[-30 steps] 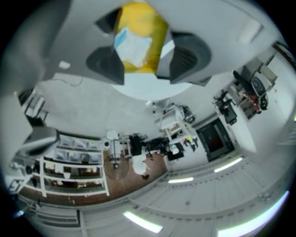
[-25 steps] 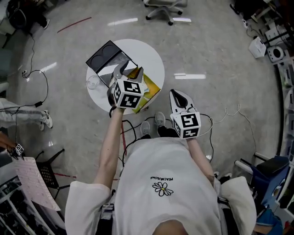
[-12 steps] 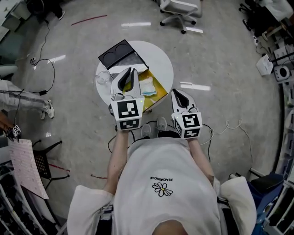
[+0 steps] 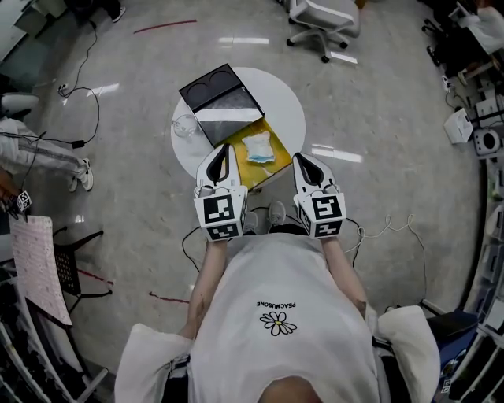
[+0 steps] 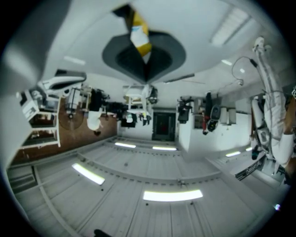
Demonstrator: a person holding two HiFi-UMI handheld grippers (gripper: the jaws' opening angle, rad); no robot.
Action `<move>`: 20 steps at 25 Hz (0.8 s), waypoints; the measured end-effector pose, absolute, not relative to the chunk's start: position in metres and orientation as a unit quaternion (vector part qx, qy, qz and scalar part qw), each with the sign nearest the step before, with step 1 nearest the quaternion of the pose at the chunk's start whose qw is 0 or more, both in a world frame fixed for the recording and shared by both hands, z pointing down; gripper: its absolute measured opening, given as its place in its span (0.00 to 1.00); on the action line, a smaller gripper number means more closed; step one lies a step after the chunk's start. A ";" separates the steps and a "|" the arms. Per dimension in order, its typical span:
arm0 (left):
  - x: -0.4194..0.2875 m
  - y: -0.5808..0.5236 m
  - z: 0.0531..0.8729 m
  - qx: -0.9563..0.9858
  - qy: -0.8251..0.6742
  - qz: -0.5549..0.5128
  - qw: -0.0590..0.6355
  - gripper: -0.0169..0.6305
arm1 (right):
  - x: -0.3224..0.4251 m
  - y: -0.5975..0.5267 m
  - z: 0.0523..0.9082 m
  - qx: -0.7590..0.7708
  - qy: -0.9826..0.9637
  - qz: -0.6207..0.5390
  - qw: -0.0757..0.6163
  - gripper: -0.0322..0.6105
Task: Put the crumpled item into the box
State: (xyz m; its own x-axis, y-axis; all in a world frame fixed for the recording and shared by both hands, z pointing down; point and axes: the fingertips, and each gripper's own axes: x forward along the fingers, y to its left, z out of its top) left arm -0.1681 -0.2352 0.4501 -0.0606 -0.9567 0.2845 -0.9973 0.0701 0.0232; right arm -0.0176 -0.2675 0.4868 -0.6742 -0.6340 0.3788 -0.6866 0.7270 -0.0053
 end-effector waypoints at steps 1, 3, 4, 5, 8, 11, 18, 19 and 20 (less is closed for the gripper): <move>-0.171 -0.234 0.455 0.672 -0.726 0.091 0.118 0.03 | -0.018 -0.268 0.487 0.362 -0.912 0.072 0.179 0.05; -0.176 -0.232 0.463 0.663 -0.732 0.092 0.127 0.03 | -0.019 -0.269 0.485 0.362 -0.912 0.067 0.181 0.05; -0.178 -0.231 0.467 0.659 -0.735 0.091 0.133 0.03 | -0.019 -0.269 0.485 0.362 -0.912 0.065 0.182 0.05; -0.179 -0.230 0.470 0.656 -0.737 0.089 0.138 0.03 | -0.019 -0.269 0.484 0.362 -0.912 0.065 0.182 0.05; -0.180 -0.227 0.474 0.652 -0.740 0.086 0.142 0.03 | -0.020 -0.267 0.485 0.360 -0.912 0.067 0.182 0.05; -0.179 -0.229 0.474 0.654 -0.738 0.092 0.137 0.03 | -0.024 -0.265 0.486 0.355 -0.914 0.066 0.184 0.05; -0.177 -0.227 0.472 0.655 -0.736 0.097 0.138 0.03 | -0.028 -0.259 0.487 0.350 -0.916 0.067 0.185 0.05; -0.176 -0.227 0.473 0.656 -0.736 0.098 0.138 0.03 | -0.028 -0.259 0.487 0.350 -0.916 0.067 0.185 0.05; -0.176 -0.227 0.474 0.657 -0.735 0.099 0.138 0.03 | -0.028 -0.259 0.487 0.349 -0.916 0.066 0.184 0.05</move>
State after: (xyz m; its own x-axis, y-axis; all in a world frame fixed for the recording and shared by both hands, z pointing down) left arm -0.1756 -0.2275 0.4737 -0.0989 -0.9375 0.3336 -0.9924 0.1175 0.0360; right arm -0.0276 -0.2591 0.4869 -0.6883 -0.6153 0.3842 -0.6643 0.7474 0.0070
